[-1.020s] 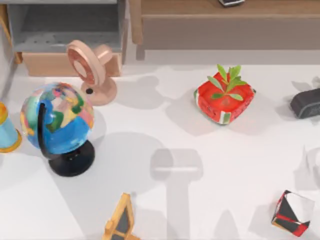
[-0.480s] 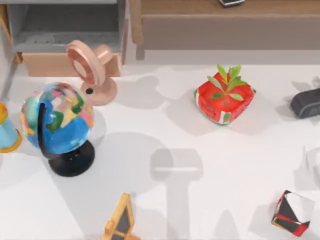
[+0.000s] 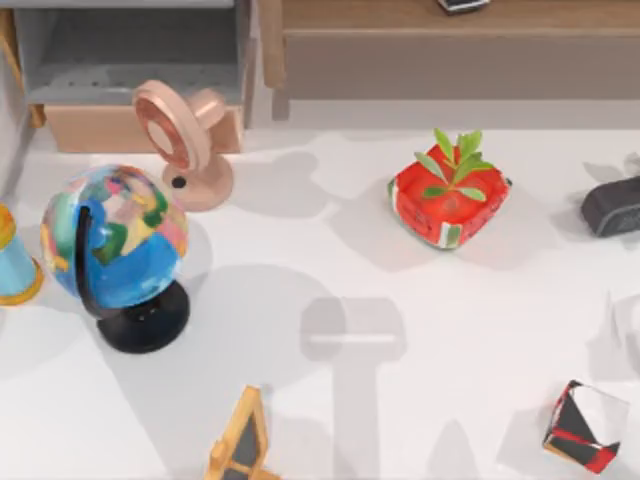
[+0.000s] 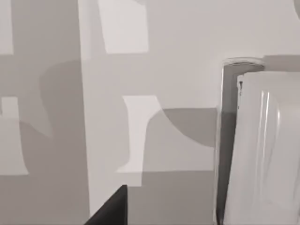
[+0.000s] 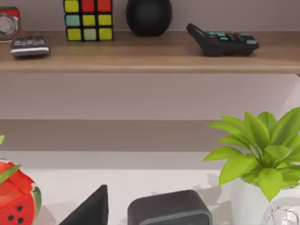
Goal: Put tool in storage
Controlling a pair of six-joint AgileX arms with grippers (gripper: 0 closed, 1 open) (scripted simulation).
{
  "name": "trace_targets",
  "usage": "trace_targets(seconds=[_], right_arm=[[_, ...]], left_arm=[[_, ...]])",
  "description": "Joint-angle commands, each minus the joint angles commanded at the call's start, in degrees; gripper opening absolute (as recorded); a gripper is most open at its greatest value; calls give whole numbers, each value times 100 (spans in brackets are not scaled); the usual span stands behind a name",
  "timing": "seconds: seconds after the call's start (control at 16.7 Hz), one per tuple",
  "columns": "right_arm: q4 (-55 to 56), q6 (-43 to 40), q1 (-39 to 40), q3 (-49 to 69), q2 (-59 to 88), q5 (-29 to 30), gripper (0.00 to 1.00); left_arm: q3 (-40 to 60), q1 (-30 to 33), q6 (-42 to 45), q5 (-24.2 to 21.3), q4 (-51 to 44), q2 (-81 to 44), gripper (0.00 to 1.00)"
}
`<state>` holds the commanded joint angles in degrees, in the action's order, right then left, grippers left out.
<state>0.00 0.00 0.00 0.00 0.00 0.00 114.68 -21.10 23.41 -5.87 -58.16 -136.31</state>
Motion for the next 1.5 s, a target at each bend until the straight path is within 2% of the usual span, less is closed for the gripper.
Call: trace_targets(seconds=[0.48, 0.72, 1.02, 1.5], right_arm=[[0, 0, 0, 0, 0, 0, 100], [0, 0, 0, 0, 0, 0, 100], [0, 0, 0, 0, 0, 0, 100], [0, 0, 0, 0, 0, 0, 100]], left_arm=[[-17, 10, 29, -14, 53, 41, 100], [-317, -5, 443, -235, 847, 567, 100], [-1224, -396, 1578, -697, 3207, 1640, 100], [-3826, -1661, 4335, -1695, 8714, 2991, 100]])
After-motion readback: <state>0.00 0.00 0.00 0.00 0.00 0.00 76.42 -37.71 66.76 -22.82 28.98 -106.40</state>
